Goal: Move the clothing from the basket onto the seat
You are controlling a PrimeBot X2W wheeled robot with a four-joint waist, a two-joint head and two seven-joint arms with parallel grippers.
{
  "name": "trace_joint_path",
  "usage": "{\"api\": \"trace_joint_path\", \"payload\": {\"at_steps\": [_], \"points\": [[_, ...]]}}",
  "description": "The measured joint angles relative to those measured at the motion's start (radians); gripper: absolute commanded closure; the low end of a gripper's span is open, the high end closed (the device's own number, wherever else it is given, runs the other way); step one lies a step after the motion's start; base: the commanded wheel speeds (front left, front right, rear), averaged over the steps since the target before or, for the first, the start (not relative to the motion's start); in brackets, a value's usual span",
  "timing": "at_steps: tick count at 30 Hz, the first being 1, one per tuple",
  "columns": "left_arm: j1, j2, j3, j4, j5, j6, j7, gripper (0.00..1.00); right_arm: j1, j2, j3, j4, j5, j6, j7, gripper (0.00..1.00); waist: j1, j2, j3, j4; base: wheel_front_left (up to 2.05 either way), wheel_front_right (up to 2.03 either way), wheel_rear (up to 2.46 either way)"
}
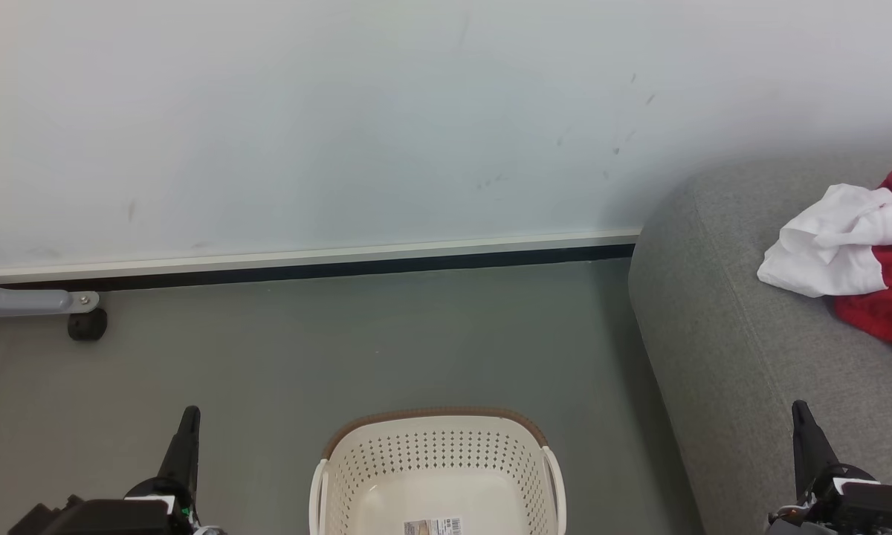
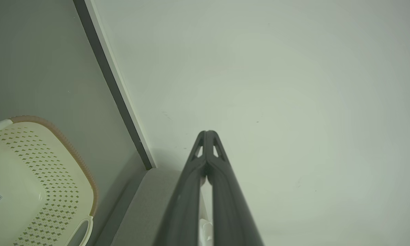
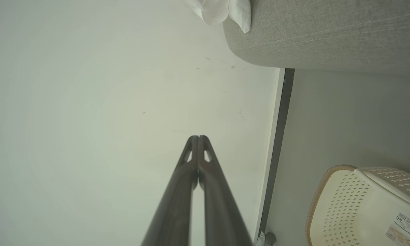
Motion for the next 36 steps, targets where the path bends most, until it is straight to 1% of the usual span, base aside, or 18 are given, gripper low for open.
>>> {"api": "trace_joint_path", "payload": {"at_steps": [36], "points": [[0.000, 0.000, 0.000, -0.002, 0.000, 0.000, 0.000, 1.00, 0.000, 0.000, 0.000, -0.001, 0.000, 0.000, 0.000, 1.00, 0.0000, 0.0000, 0.000, 0.000, 0.00, 0.00, 0.00]]}}
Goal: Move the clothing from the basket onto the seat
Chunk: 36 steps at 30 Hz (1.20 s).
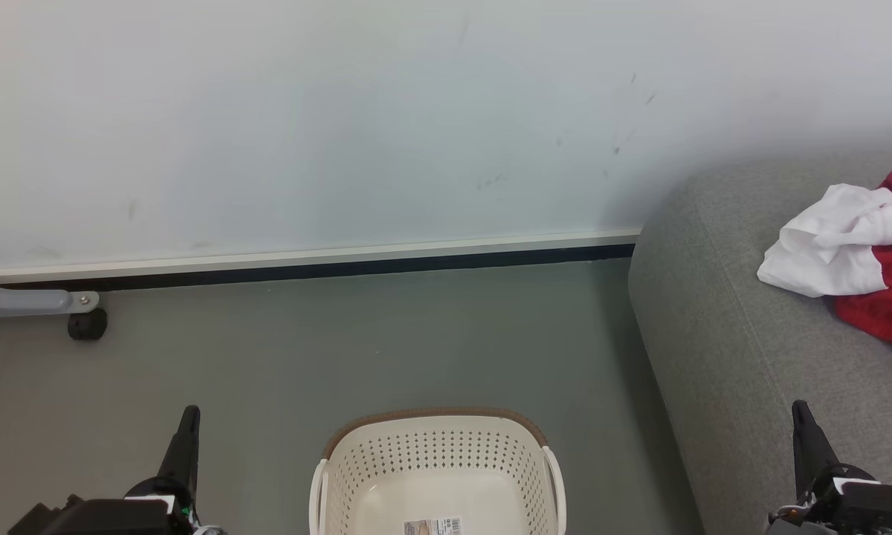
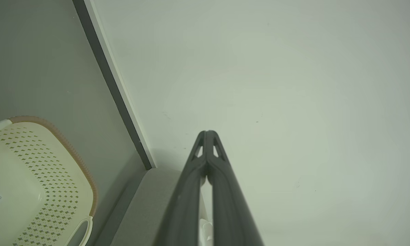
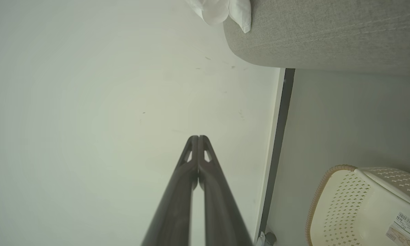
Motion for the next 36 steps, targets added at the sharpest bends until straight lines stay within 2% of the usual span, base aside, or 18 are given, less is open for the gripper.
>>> {"api": "trace_joint_path", "payload": {"at_steps": [36], "points": [[0.000, 0.000, 0.000, -0.001, 0.000, 0.000, 0.000, 1.00, 0.000, 0.000, 0.000, 0.000, 0.000, 0.000, 0.000, 1.00, 0.0000, -0.0001, 0.000, 0.000, 0.00, 0.00, 0.00]]}}
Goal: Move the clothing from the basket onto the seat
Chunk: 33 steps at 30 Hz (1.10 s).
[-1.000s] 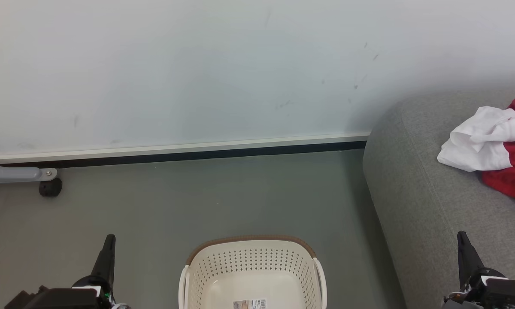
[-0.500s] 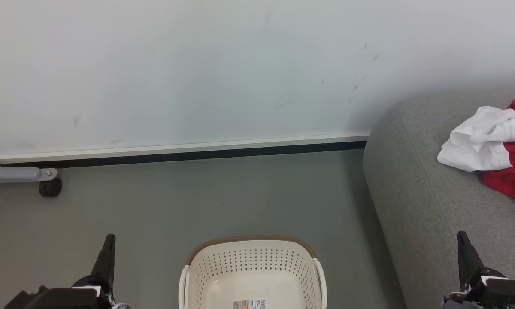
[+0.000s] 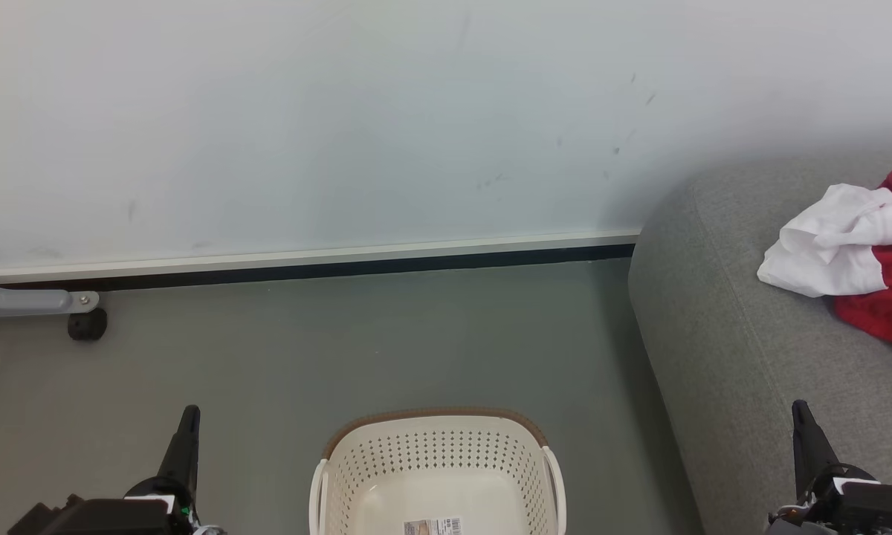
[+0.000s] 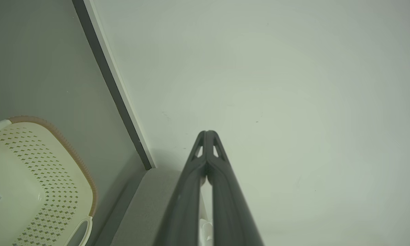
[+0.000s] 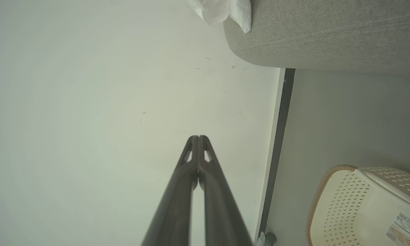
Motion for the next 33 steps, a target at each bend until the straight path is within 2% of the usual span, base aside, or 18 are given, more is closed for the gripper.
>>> {"api": "trace_joint_path", "payload": {"at_steps": [33], "points": [[0.000, 0.000, 0.000, -0.003, 0.000, 0.000, 0.000, 1.00, 0.000, 0.000, 0.000, 0.000, 0.000, 0.000, 0.000, 1.00, 0.0000, 0.0001, 0.000, 0.000, 0.00, 0.00, 0.00]]}}
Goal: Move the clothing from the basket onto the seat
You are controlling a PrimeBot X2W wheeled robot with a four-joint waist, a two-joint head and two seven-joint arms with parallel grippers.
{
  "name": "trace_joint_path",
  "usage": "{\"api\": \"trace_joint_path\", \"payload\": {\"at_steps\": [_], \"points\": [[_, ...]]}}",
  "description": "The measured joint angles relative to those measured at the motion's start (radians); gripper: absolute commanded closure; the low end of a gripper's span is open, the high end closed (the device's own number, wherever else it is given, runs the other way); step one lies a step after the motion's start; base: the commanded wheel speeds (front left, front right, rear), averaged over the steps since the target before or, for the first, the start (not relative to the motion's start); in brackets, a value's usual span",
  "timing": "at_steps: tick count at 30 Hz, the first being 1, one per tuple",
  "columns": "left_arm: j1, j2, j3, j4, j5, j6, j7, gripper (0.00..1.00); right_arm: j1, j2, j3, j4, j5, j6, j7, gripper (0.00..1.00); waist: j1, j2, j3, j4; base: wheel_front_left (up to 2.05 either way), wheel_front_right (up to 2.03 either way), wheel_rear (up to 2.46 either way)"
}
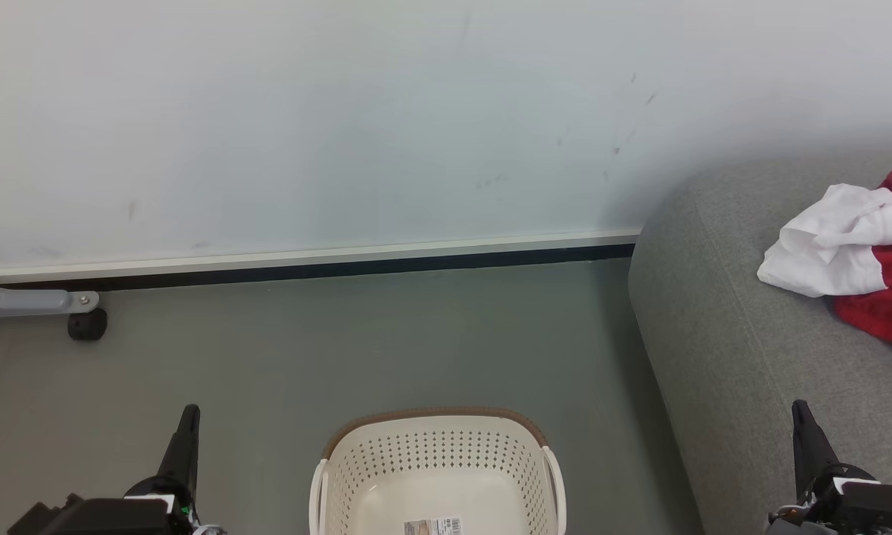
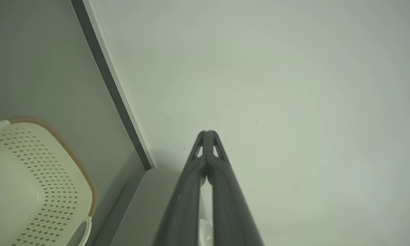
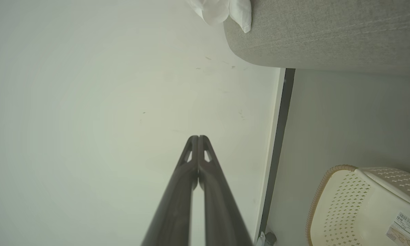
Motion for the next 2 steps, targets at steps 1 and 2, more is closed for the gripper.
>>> {"api": "trace_joint_path", "payload": {"at_steps": [1, 2], "points": [[0.000, 0.000, 0.000, 0.000, 0.000, 0.000, 0.000, 1.00, 0.000, 0.000, 0.000, 0.000, 0.000, 0.000, 0.000, 1.00, 0.0000, 0.0000, 0.000, 0.000, 0.00, 0.00, 0.00], [0.000, 0.000, 0.000, 0.000, 0.000, 0.000, 0.000, 1.00, 0.000, 0.000, 0.000, 0.000, 0.000, 0.000, 0.000, 1.00, -0.0001, 0.0000, 0.000, 0.000, 0.00, 0.00, 0.00]]}}
